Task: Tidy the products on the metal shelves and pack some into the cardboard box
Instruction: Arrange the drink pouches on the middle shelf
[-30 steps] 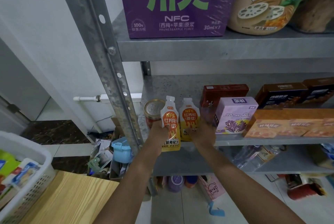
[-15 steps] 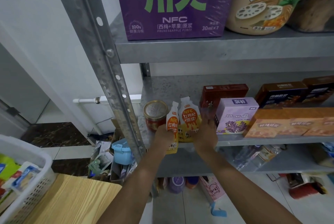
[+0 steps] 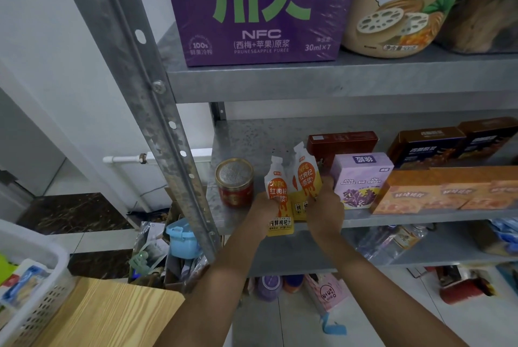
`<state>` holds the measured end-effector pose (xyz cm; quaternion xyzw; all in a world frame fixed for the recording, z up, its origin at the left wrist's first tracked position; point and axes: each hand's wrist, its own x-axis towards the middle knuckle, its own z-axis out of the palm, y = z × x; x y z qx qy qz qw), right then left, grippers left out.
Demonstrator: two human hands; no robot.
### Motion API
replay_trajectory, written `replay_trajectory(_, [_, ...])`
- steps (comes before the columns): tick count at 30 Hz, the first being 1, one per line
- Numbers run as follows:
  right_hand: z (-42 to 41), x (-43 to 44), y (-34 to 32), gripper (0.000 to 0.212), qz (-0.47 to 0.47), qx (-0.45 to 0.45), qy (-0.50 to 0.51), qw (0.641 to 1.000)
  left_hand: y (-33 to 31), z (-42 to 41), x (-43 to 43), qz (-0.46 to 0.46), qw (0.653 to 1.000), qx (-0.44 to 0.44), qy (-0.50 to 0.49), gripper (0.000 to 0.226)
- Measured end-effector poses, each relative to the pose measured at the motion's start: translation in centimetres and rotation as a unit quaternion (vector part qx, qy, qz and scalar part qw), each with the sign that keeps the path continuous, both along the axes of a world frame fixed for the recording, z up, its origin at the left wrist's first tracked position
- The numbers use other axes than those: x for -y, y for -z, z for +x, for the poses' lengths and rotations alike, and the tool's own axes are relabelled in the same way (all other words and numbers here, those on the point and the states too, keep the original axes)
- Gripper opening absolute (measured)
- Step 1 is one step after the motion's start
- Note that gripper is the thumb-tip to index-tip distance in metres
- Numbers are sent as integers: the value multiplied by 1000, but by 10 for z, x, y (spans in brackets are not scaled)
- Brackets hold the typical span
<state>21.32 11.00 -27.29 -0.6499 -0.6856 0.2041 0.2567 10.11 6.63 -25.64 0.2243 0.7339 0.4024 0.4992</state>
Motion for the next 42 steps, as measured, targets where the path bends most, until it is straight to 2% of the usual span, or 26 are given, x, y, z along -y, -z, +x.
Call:
replay_trajectory(5, [7,-1,3,31,14,-3,-12,1000,11,-7,-7,14,999,31,-18,18])
replay_trajectory(6, [7,-2,4,30,14,2,-15,1000,13,-9,-7,28,999,4,-25,17])
replay_trajectory(8, [7,-2,3,28,12,12,-21,1000,17,-9,-8,57,990,-131,-20,17])
replay_trajectory(10, [7,-1,3,26,12,14,-23,1000,21,-4,-9,73,953,-292,22,46])
replay_trajectory(13, [7,-1,3,24,16,10,-25,1000,28,6,-6,36,844,-520,125,70])
replay_trajectory(14, [8,0,2,25,16,8,-25,1000,31,7,-5,46,807,-575,127,72])
replay_trajectory(16, [8,0,2,26,17,7,-24,1000,39,8,-4,73,752,-643,125,55])
replay_trajectory(17, [9,1,2,27,19,7,-24,1000,44,7,-3,85,737,-657,132,43])
replay_trajectory(19, [10,2,1,29,20,1,-24,1000,56,3,0,79,720,-667,177,36])
replay_trajectory(23, [12,3,3,32,18,-60,-32,998,63,-1,0,94,761,-611,197,44])
replay_trajectory(26, [14,5,0,30,-6,-166,-32,986,51,0,1,74,824,-521,209,48])
replay_trajectory(28, [19,12,-7,23,-65,-258,-41,963,31,6,5,132,875,-445,140,72])
replay_trajectory(29, [23,18,-13,20,-111,-315,-60,941,21,10,8,170,906,-376,94,83])
replay_trajectory(30, [28,25,-19,20,-160,-370,-87,911,10,11,10,211,933,-286,50,84])
replay_trajectory(32, [37,36,-28,26,-253,-430,-130,857,-16,11,11,261,964,-54,-10,52])
replay_trajectory(33, [42,39,-32,29,-290,-444,-148,834,-23,9,10,257,964,65,-26,37])
replay_trajectory(34, [45,42,-35,29,-322,-458,-160,813,-30,7,12,249,959,133,-38,30])
replay_trajectory(35, [47,43,-37,28,-350,-470,-165,794,-37,6,13,242,956,158,-40,30])
replay_trajectory(38, [49,47,-43,24,-416,-496,-161,745,-47,10,15,222,965,141,-27,30])
replay_trajectory(42, [48,52,-48,26,-439,-504,-157,727,-60,14,14,188,975,107,-42,23])
